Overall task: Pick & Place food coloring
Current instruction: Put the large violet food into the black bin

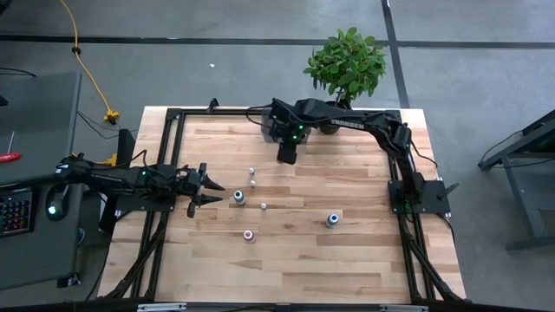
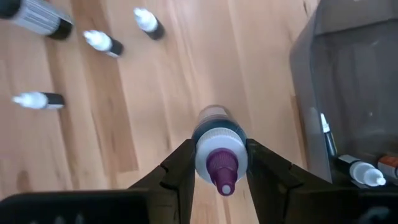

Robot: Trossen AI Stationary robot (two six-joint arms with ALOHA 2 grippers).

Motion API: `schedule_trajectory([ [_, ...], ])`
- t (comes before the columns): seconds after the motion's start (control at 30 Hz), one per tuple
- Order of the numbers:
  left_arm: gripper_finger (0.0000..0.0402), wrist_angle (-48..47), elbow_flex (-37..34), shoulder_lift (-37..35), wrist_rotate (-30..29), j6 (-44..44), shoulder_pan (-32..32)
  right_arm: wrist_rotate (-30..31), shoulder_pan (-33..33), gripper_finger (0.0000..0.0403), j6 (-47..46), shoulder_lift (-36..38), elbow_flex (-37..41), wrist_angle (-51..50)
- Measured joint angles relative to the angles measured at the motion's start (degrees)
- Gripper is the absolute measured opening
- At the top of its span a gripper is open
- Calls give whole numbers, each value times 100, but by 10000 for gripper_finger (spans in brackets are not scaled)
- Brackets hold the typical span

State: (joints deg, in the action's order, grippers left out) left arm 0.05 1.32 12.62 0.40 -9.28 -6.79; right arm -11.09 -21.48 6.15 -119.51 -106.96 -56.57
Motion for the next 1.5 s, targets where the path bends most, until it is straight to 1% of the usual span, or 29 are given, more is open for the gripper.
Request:
schedule_trajectory([
  [0.23, 163, 0, 0, -2, 0, 2, 0, -158, 77, 111, -117, 311, -8, 295],
  [0.37, 163, 1, 0, 0, 0, 0, 0, -261, 101, 111, -198, 366, -202, 380],
  [0.9, 163, 2, 0, -1, 0, 1, 0, -276, 86, 111, -157, 379, -1781, 256],
  [1.23, 163, 2, 0, -1, 0, 0, 1, -113, -75, 111, -5, -50, -2805, -248],
  [1.33, 163, 2, 0, -2, 0, 2, 0, -16, -176, 111, 17, -89, -2750, -241],
  [1.5, 163, 1, 0, -2, 0, 1, 2, 408, -443, 112, 32, -238, -2553, -326],
])
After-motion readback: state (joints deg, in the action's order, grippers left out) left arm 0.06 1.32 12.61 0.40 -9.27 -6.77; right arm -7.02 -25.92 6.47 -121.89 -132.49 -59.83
